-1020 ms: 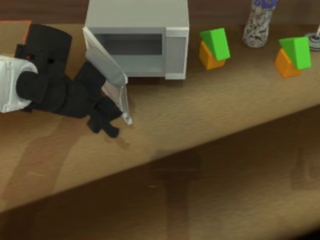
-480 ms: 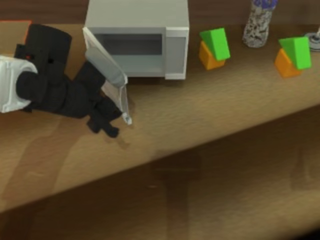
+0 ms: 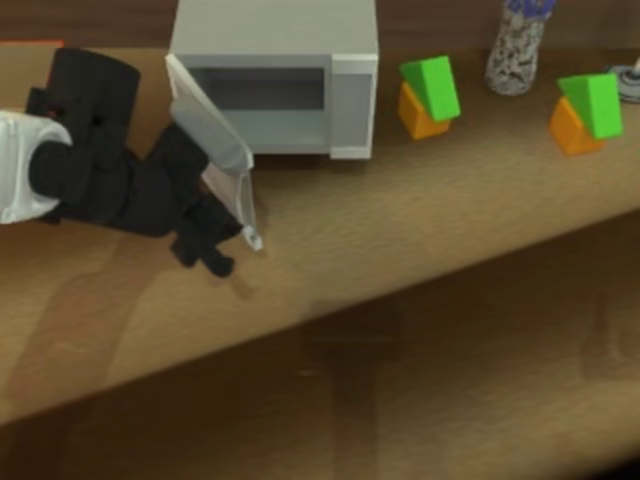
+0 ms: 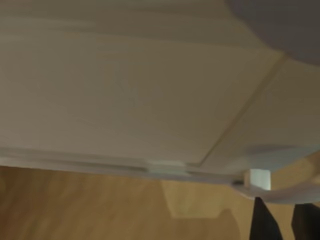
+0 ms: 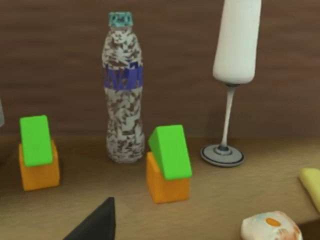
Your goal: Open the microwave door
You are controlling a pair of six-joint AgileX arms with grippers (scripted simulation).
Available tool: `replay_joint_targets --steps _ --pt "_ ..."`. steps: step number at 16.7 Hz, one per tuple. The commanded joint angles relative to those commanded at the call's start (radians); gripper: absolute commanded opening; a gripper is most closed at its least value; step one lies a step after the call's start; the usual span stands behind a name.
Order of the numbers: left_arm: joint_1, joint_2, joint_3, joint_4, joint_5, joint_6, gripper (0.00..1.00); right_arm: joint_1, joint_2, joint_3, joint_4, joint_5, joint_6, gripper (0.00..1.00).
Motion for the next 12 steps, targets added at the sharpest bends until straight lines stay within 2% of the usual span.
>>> replay_joint_targets --steps 4,12 --pt "0.022 -0.001 0.007 -0.019 0.023 0.045 0.0 0.0 0.0 0.0 0.0 0.0 0.0 1.0" --pt "0.022 -0.001 0.007 -0.02 0.023 0.045 0.0 0.0 0.0 0.0 0.0 0.0 0.0 1.0"
